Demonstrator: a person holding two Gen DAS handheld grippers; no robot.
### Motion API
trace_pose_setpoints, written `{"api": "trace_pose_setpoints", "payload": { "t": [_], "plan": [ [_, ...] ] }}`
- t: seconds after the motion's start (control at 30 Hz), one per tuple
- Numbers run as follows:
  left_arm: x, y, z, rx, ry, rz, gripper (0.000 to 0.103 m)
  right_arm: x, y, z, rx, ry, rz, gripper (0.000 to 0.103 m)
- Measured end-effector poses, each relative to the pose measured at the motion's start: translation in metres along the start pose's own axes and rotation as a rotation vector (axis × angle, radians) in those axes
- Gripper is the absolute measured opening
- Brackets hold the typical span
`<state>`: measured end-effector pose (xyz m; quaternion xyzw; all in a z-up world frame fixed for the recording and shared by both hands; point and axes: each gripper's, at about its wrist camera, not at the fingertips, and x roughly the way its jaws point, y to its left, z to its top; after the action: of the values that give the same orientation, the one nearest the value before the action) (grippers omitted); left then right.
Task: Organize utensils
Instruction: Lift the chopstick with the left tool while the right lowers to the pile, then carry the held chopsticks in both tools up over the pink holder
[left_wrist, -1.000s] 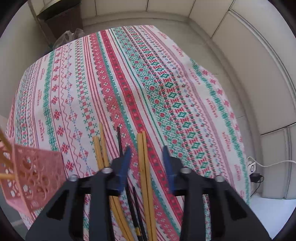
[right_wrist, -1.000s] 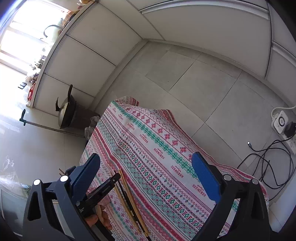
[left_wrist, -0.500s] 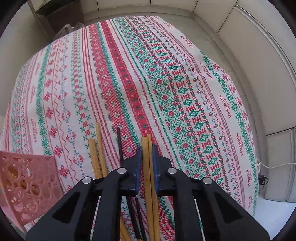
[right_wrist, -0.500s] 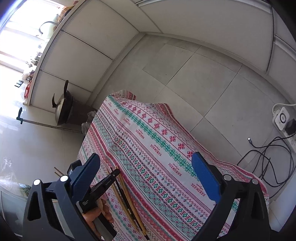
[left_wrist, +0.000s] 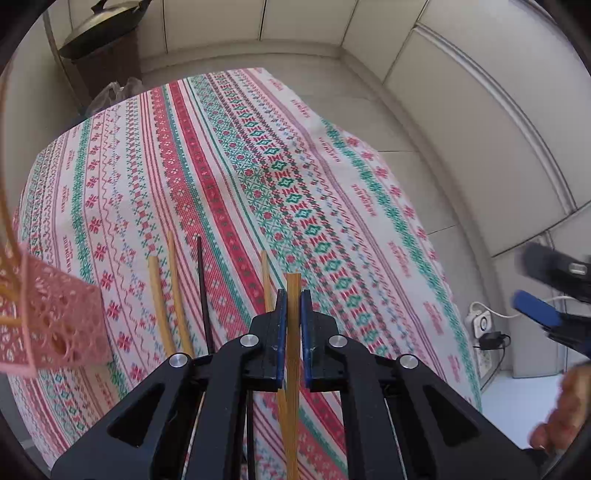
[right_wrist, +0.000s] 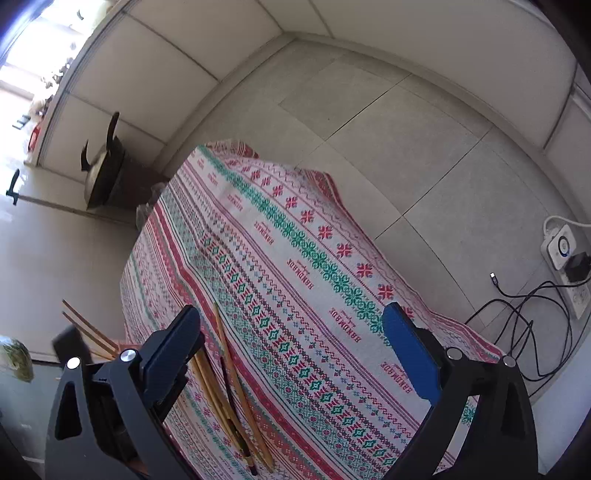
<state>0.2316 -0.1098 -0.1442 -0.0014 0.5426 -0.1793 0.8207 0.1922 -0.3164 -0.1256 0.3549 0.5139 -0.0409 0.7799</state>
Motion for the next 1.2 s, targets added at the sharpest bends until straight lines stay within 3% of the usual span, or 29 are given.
{"api": "trace_pose_setpoints", "payload": {
  "t": [0.1,0.23,0.37,0.53,0.6,0.67,0.87,0.97,1.2],
  "plan": [
    [-0.029,0.002,-0.018,-0.002,-0.029,-0.018,0.006,0.029,0.020,-0.005,-0.077,0.055,-0.027,0.096],
    [-0.070,0.014,-0.041,-0.014,-0.090,-0.036,0.006,0.061,0.050,-0.017,-0.187,0.053,-0.101,0.096],
    [-0.104,0.025,-0.068,-0.025,-0.154,0.007,0.006,0.091,0.081,-0.032,-0.278,0.074,-0.131,0.096],
    [-0.141,0.034,-0.088,-0.015,-0.232,0.038,0.006,0.129,0.112,-0.052,-0.380,0.091,-0.233,0.092],
    [-0.153,0.033,-0.091,-0.001,-0.259,0.043,0.006,0.145,0.119,-0.060,-0.413,0.123,-0.275,0.075],
    [-0.163,0.036,-0.093,0.001,-0.284,0.037,0.006,0.152,0.129,-0.068,-0.480,0.079,-0.332,0.061],
    [-0.185,0.045,-0.099,-0.006,-0.333,0.037,0.006,0.153,0.135,-0.066,-0.508,0.053,-0.281,0.008],
    [-0.193,0.049,-0.101,-0.014,-0.352,0.035,0.006,0.147,0.119,-0.055,-0.409,0.088,-0.186,0.006],
    [-0.211,0.061,-0.106,-0.043,-0.407,0.019,0.006,0.076,0.120,-0.050,-0.387,-0.047,-0.086,0.006]
  ]
}}
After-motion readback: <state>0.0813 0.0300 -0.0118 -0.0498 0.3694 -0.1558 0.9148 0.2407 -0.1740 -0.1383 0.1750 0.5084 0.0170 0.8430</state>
